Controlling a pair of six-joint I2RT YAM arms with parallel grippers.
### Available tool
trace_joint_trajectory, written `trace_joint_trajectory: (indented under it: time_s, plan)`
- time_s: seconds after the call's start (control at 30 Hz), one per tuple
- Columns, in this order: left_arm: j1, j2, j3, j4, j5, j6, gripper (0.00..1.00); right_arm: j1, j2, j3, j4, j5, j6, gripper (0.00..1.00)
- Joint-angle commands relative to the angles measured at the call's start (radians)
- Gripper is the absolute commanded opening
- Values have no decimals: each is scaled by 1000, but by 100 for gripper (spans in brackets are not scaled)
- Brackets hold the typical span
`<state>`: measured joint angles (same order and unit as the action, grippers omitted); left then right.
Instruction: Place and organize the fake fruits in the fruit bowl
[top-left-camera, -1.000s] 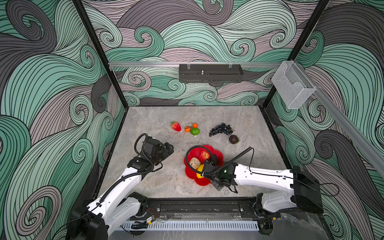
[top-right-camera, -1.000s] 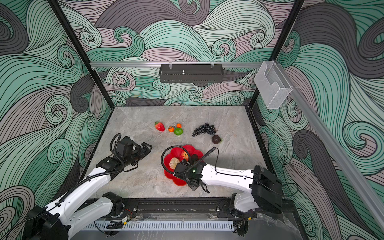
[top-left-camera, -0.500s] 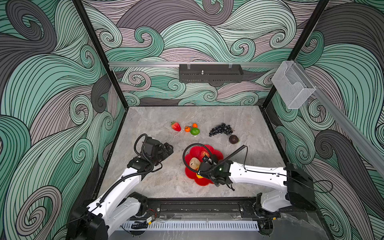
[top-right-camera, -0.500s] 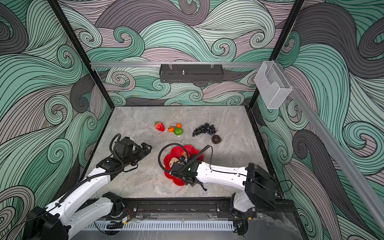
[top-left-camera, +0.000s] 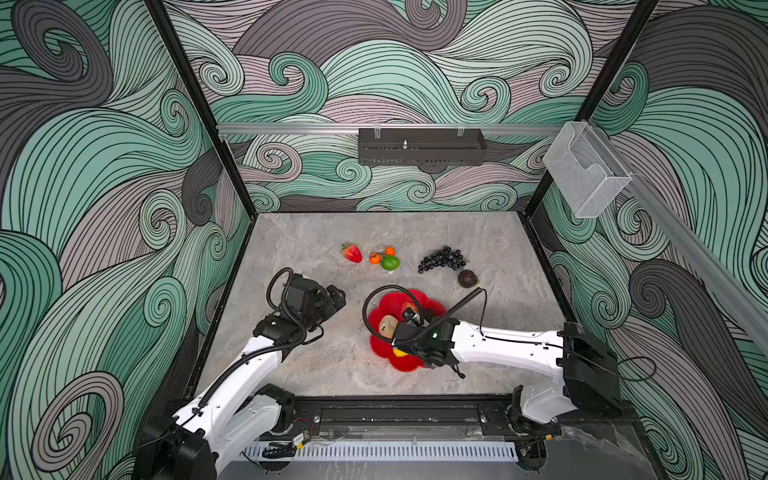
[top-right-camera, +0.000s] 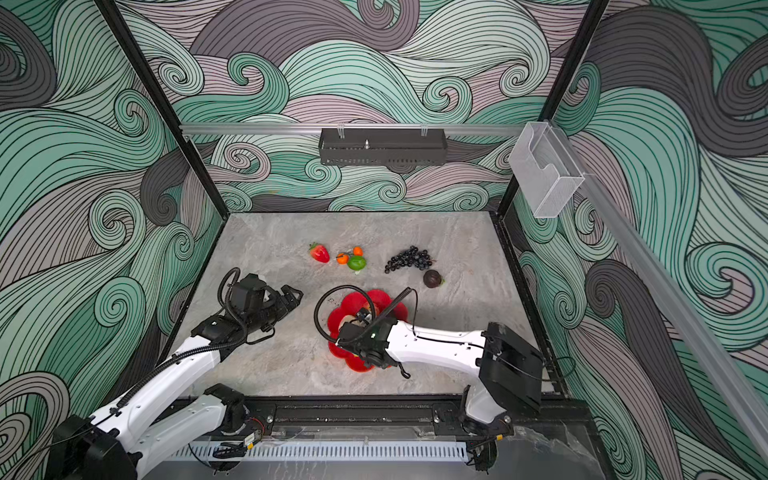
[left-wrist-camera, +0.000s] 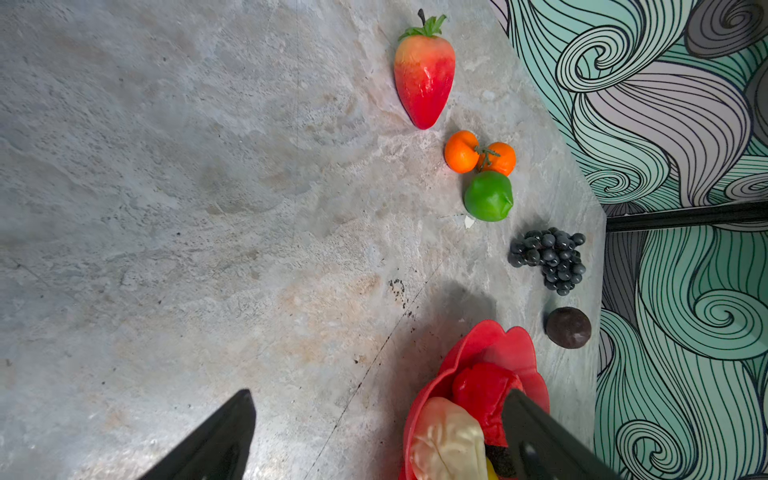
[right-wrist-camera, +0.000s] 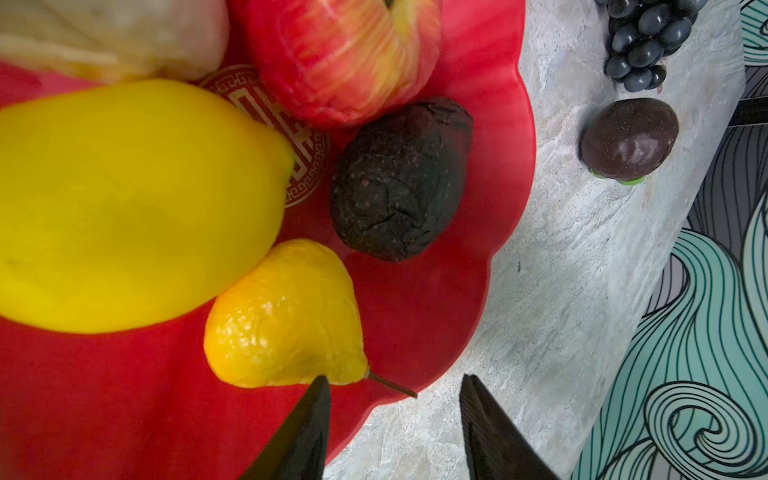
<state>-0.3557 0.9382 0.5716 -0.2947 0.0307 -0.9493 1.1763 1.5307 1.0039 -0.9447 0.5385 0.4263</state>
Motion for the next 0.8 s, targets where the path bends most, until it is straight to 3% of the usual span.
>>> trace_joint_trajectory:
  time_s: [0.0,0.1,0.23,0.77]
  plan:
    - [8,-12,-4,-17,4,19,95,-25,-68,6,13,-61,9,58]
    - [9,-12,-4,-16,7,19,95,-49,-104,-29,79,-149,35,72]
    - [9,-18,-4,-20,9,20,95,-80,-99,-47,130,-207,56,78]
    - [14,-21,-5,-23,12,20,95,-79,30,-40,172,-179,27,78]
